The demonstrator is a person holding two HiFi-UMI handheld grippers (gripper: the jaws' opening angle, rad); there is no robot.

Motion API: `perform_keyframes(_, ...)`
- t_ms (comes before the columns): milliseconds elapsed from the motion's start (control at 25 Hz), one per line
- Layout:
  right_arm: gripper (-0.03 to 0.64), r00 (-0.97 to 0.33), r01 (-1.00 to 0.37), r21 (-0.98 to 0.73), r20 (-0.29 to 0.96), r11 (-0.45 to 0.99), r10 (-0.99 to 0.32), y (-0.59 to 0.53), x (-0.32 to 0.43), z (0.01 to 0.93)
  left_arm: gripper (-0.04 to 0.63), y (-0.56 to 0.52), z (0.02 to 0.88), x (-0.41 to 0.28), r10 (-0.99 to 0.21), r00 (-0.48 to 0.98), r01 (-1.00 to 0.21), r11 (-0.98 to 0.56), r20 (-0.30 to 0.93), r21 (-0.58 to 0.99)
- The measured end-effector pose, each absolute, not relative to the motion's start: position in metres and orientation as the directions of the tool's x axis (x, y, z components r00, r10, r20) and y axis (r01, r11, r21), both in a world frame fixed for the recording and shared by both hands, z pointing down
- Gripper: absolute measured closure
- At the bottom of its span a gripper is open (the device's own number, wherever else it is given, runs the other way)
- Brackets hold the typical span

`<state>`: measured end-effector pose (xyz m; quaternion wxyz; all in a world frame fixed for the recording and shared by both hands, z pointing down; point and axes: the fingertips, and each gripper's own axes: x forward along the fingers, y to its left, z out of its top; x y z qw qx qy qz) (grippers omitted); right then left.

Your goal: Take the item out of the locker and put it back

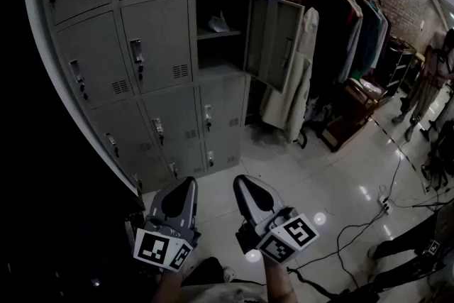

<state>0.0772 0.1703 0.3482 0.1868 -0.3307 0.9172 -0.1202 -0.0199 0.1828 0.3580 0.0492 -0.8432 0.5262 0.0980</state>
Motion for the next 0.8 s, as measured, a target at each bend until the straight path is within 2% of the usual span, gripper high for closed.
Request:
perform_keyframes(400, 0.616, -0.752, -0.526, -0.326, -0.255, 0.786, -0.608, 0.14, 0.067, 0.358, 0.591, 0.141, 0.36, -0.027, -0.884, 0.399, -0.907, -0.419, -0.244, 0.033)
perform_keyframes(800, 0.617, -0.765, -0.542, -0.271, -0.233, 0.796, -0.6, 0.034, 0.034, 0.363, 0.591, 0.021, 0.365, -0.055, -0.863, 0.418, -0.894, -0.446, -0.284, 0.04)
